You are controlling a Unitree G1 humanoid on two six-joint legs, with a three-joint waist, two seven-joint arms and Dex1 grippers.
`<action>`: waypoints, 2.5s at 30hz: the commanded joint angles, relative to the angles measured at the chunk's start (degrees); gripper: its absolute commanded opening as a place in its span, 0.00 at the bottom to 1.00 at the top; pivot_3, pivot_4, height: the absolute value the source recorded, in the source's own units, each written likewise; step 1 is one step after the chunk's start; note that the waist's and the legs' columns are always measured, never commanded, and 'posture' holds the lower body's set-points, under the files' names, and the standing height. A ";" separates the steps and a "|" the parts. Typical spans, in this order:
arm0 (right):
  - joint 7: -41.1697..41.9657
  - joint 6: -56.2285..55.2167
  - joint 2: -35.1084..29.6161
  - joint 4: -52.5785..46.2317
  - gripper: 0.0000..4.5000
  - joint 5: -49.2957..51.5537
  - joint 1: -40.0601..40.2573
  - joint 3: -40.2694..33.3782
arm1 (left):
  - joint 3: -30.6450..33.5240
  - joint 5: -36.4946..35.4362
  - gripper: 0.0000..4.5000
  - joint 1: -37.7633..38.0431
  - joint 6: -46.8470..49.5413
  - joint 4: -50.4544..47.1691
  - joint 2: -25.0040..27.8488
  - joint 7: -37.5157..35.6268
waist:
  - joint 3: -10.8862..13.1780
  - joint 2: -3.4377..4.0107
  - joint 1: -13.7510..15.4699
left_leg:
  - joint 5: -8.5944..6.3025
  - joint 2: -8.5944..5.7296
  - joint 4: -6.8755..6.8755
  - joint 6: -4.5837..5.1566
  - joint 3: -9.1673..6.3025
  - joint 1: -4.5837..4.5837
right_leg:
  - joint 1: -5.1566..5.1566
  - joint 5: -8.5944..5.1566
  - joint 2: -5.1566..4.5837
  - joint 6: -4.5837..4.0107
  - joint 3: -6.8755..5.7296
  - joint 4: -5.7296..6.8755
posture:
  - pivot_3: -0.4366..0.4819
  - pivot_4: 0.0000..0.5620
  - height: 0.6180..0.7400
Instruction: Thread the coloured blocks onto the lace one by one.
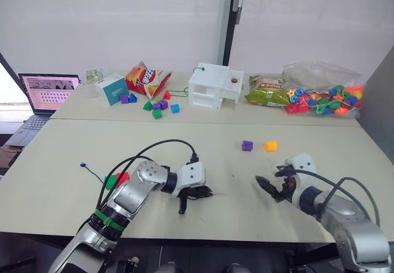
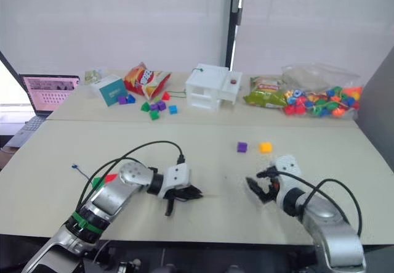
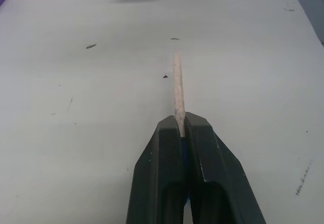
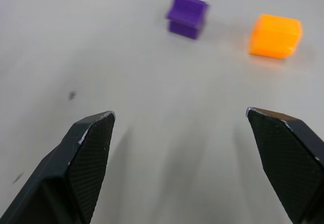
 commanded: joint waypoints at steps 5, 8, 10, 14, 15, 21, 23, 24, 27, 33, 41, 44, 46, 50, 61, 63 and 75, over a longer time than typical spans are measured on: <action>-14.64 -10.78 8.21 10.49 0.99 -7.18 -7.62 0.21 | 0.75 -0.70 0.00 0.28 0.74 -2.83 0.16 0.42 | 0.00 0.02 -0.19 | 0.02 -0.08 0.00 -0.03 0.07 0.00 | -0.09 0.00 -0.01 0.00 0.07 0.09 | 0.48 0.27 1.00; -15.09 -14.01 7.28 19.21 0.99 -7.79 -13.56 0.53 | 0.74 -0.65 0.00 0.64 0.94 -3.30 0.09 0.75 | 0.00 0.02 -0.33 | 0.03 -0.08 -0.01 -0.04 0.07 0.01 | -0.08 0.00 0.00 0.00 0.06 0.09 | 0.48 0.27 1.00; -15.63 -15.74 6.22 28.90 0.99 -8.80 -19.86 0.90 | 0.88 -0.67 0.00 1.10 1.14 -3.74 0.07 1.16 | 0.00 0.02 -0.86 | 0.03 -0.08 -0.01 -0.04 0.09 0.02 | -0.07 0.00 0.03 0.00 0.07 0.07 | 0.48 0.27 1.00; -15.20 -20.64 4.94 40.85 0.99 -9.18 -26.22 0.94 | 1.01 -0.59 0.00 1.45 1.46 -4.15 0.00 1.78 | 0.00 0.03 -1.19 | 0.04 -0.05 -0.15 -0.05 0.09 0.05 | -0.08 -0.01 0.06 -0.02 0.05 0.09 | 0.48 0.27 1.00; -14.80 -22.39 4.45 44.56 0.99 -9.17 -28.11 0.89 | 1.08 -0.60 0.00 1.58 1.61 -4.32 0.00 2.02 | 0.00 0.03 -1.27 | 0.05 -0.04 -0.23 -0.06 0.09 0.05 | -0.09 0.00 0.06 -0.02 0.06 0.13 | 0.48 0.27 1.00; -12.12 -30.85 2.28 58.44 0.82 -8.69 -34.57 1.04 | 1.16 -0.73 0.00 2.15 2.34 -5.26 0.16 2.62 | -0.01 0.04 -1.52 | 0.06 -0.06 -0.28 -0.07 0.13 0.01 | -0.08 0.01 0.03 -0.01 0.09 0.17 | 0.48 0.27 1.00; -10.85 -32.35 2.12 58.72 0.65 -7.95 -34.82 0.95 | 1.17 -0.67 0.00 2.16 2.40 -5.19 0.14 2.76 | -0.01 0.04 -1.53 | 0.06 -0.04 -0.29 -0.07 0.12 0.01 | -0.08 0.01 0.04 -0.01 0.08 0.17 | 0.48 0.27 1.00; -10.32 -32.77 2.15 58.39 0.58 -7.66 -34.77 1.01 | 1.18 -0.63 0.00 2.19 2.35 -5.11 0.17 2.80 | -0.01 0.04 -1.56 | 0.06 -0.04 -0.29 -0.07 0.12 0.00 | -0.08 0.01 0.03 -0.01 0.09 0.17 | 0.48 0.27 1.00; -9.58 -32.59 2.70 55.82 0.35 -6.85 -33.61 0.93 | 1.15 -0.58 0.00 2.21 2.27 -5.07 0.25 2.85 | -0.01 0.04 -1.57 | 0.06 -0.03 -0.29 -0.07 0.12 0.00 | -0.09 0.01 0.04 -0.01 0.10 0.18 | 0.48 0.27 1.00; -11.48 -24.81 4.88 35.58 0.27 -4.35 -25.51 0.53 | 1.07 -0.40 0.00 2.13 1.63 -4.49 0.35 2.83 | -0.01 0.05 -1.35 | 0.05 -0.01 -0.30 -0.07 0.10 -0.04 | -0.12 0.01 0.02 -0.01 0.08 0.19 | 0.48 0.27 1.00; -18.05 8.73 9.65 -19.00 0.27 0.46 -1.83 8.94 | 1.61 -0.40 0.00 1.76 0.41 -2.79 0.21 2.99 | -0.06 0.13 -1.27 | 0.06 -0.02 -0.24 -0.08 0.07 -0.63 | -0.76 0.01 0.02 0.00 0.13 0.30 | 0.48 0.27 1.00; -19.69 16.17 11.11 -24.45 0.27 0.85 0.57 13.42 | 1.53 -0.37 0.00 1.58 -0.12 -2.09 0.04 2.80 | -0.06 0.13 -1.40 | 0.09 -0.03 -0.16 -0.12 0.09 -0.50 | -0.72 0.01 0.05 -0.01 0.17 0.22 | 0.48 0.27 1.00; -20.54 18.21 12.04 -24.84 0.27 0.65 2.63 16.85 | 1.39 -0.31 0.00 1.42 -0.42 -1.75 -0.14 2.66 | -0.06 0.13 -1.28 | 0.13 -0.03 -0.16 -0.16 0.09 -0.34 | -0.60 0.00 0.05 -0.02 0.15 0.21 | 0.48 0.27 1.00; -21.82 19.70 12.33 -19.59 0.27 -1.28 3.00 18.52 | 1.28 -0.28 0.00 1.09 -0.42 -1.61 -0.29 2.55 | -0.06 0.12 -1.20 | 0.13 -0.08 -0.15 -0.16 0.10 -0.30 | -0.55 0.00 0.03 -0.02 0.15 0.20 | 0.48 0.27 1.00; -18.93 16.01 13.19 -18.00 0.57 0.01 -0.91 16.21 | 2.24 -0.65 0.00 1.83 0.45 -3.05 0.84 2.86 | -0.10 0.06 -1.44 | 0.14 -0.01 -0.17 -0.18 0.11 -0.19 | -0.52 0.00 0.12 -0.03 0.15 0.22 | 0.48 0.27 1.00; -17.66 17.90 12.11 -20.42 0.73 0.96 -2.02 15.42 | 2.28 -0.64 0.00 2.12 0.56 -3.33 0.91 3.13 | -0.10 0.06 -1.31 | 0.14 -0.01 -0.18 -0.18 0.10 -0.21 | -0.53 0.00 0.12 -0.03 0.15 0.21 | 0.48 0.27 1.00; 24.80 7.25 -22.22 -7.88 0.99 13.92 -11.12 8.68 | 2.60 -1.43 0.00 3.13 3.13 -6.38 1.20 4.24 | -0.07 0.04 -1.04 | 0.10 -0.08 -0.16 -0.11 0.08 -0.27 | -0.41 0.00 0.04 -0.02 0.04 0.03 | 0.48 0.27 1.00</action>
